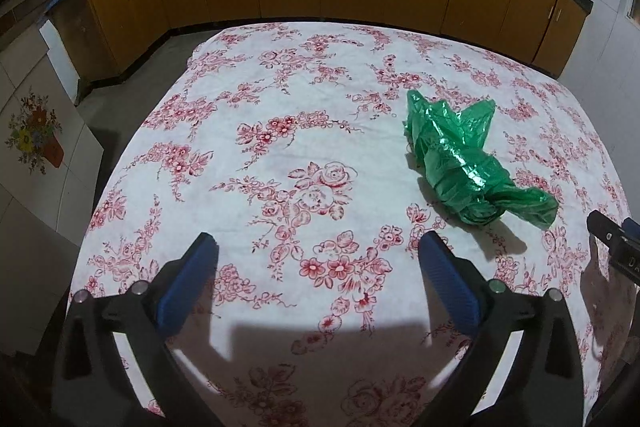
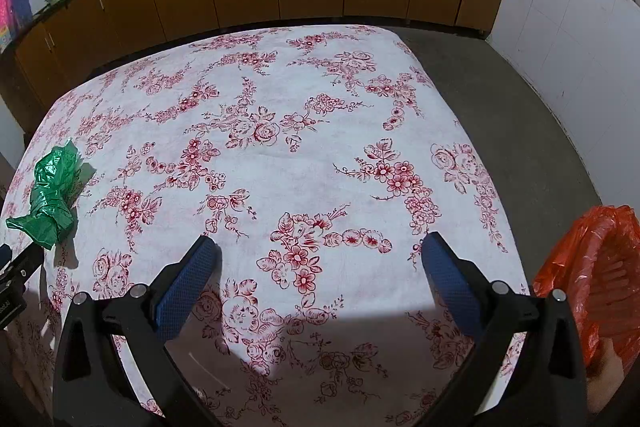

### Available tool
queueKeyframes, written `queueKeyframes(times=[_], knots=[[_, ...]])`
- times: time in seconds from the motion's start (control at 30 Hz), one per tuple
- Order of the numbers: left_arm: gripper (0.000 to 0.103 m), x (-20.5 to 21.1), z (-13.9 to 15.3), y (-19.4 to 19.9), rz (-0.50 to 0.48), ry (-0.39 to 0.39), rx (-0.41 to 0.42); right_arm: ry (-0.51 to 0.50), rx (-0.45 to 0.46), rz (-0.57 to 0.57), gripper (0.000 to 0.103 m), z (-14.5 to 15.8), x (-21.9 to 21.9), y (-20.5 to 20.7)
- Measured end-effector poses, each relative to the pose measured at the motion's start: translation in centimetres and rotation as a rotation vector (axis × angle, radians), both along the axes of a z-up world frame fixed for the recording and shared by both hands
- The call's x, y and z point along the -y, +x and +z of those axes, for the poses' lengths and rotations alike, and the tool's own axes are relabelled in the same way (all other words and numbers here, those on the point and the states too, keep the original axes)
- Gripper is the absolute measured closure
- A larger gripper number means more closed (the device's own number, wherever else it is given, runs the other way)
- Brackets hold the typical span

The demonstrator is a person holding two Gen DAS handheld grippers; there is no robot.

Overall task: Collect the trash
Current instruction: 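Move both open grippers back toward the green bag on the sheet, then grasp the red bag on the sheet with the left gripper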

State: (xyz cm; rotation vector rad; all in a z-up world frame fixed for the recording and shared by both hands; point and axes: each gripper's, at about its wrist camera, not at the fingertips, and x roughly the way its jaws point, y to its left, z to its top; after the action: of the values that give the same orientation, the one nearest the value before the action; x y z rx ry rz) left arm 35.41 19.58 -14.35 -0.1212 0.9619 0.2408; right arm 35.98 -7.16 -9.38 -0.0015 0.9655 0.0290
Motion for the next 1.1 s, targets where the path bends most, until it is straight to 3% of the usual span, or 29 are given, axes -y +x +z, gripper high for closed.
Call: queueKeyframes(times=[0.6,1.1], knots=[[0.004,0.0,0.0,-0.1,0.010,0.001,0.001,0.001,-0.001,0.002,0.002,0.0,0.0,0.0],[0.004,-1.9,1.0,-2.9,0.073,-0.034,0.036,0.001,-0.001,0.003,0.002,-0.1,-0.1,0.1]])
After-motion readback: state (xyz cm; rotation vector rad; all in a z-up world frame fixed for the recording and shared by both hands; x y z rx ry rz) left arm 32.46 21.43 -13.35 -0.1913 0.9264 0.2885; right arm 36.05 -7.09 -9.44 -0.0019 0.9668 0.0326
